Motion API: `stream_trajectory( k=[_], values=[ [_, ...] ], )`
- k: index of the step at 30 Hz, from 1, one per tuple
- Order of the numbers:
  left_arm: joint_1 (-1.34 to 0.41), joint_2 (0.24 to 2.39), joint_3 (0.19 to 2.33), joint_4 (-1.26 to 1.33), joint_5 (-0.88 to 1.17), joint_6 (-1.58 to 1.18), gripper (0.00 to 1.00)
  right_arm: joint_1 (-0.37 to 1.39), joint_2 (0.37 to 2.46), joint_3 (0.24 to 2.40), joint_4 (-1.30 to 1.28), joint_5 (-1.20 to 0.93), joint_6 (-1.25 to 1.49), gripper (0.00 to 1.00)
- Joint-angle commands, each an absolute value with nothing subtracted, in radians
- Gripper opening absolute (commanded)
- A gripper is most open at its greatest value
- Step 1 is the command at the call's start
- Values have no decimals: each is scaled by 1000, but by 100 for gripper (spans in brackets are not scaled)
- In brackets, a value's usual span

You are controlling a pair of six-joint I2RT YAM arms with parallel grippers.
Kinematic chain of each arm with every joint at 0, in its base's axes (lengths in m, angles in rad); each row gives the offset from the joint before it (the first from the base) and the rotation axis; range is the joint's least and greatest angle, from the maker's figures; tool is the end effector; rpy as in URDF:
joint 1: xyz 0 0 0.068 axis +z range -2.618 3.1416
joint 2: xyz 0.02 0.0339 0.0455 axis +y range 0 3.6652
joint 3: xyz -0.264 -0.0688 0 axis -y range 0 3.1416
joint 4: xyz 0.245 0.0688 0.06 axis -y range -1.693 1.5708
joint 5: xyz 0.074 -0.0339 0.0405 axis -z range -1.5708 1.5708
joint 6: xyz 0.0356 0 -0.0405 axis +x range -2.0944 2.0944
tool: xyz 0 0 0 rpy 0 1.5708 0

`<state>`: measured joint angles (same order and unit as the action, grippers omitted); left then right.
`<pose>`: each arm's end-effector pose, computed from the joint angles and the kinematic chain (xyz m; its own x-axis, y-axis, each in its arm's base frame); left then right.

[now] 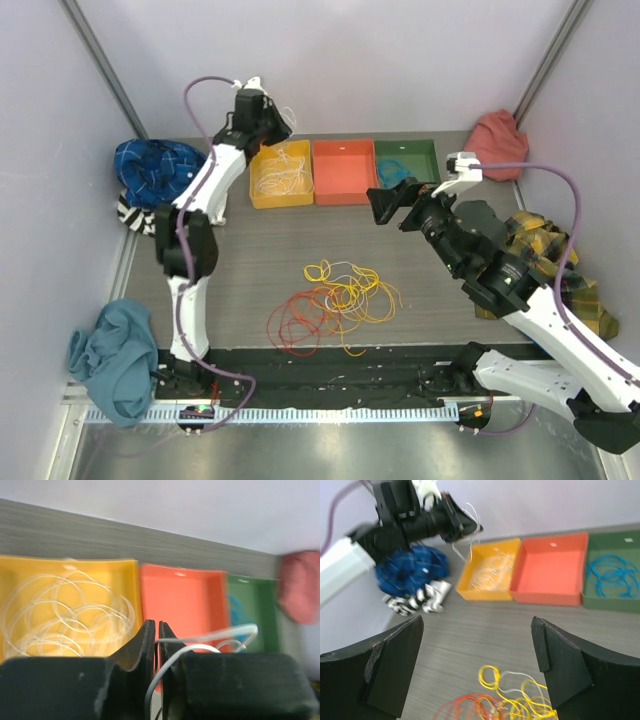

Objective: Untangle the cables

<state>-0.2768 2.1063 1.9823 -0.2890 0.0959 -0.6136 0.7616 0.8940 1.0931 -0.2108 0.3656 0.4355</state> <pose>0.4853 -0.1414 0.3259 -0.5209 -0.4479 -0.7267 0.0691 0.8264 -0.5588 0.1464 0.1220 0.4253 -0.1704 0.3819 -0.9084 -0.3462 0.8399 0.4180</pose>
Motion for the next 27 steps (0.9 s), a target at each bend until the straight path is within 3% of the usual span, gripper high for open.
stream_trajectory(
  k=[1, 3, 4, 5, 6, 7, 12, 19, 25, 27],
  values=[
    [-276, 2313, 2270, -602, -83, -480, 22, 759, 903, 1058, -239, 437, 370, 99],
    [-276, 2333, 2292, -604, -119, -465, 38, 759, 905, 1049, -241, 457, 347, 99],
    [-278, 2326, 2275, -592, -135, -456, 52, 759, 914, 1048, -236, 462, 342, 99],
    [-278, 2318, 2238, -553, -159, -450, 59, 761, 920, 1046, -235, 463, 338, 98],
    [-276, 2310, 2227, -542, -175, -445, 76, 759, 928, 1046, -232, 457, 337, 99],
    [-276, 2313, 2229, -540, -193, -443, 83, 761, 937, 1048, -232, 451, 341, 99],
    [-276, 2263, 2208, -549, -265, -472, 86, 759, 960, 1040, -226, 423, 371, 99],
    [-345, 1769, 1619, -267, -390, -540, 87, 758, 942, 985, -224, 439, 405, 99],
    [-547, 1497, 1283, -358, -454, -616, 88, 759, 986, 885, -218, 468, 483, 100],
    [-583, 1430, 1209, -406, -480, -685, 92, 759, 1006, 855, -230, 479, 508, 100]
  ],
)
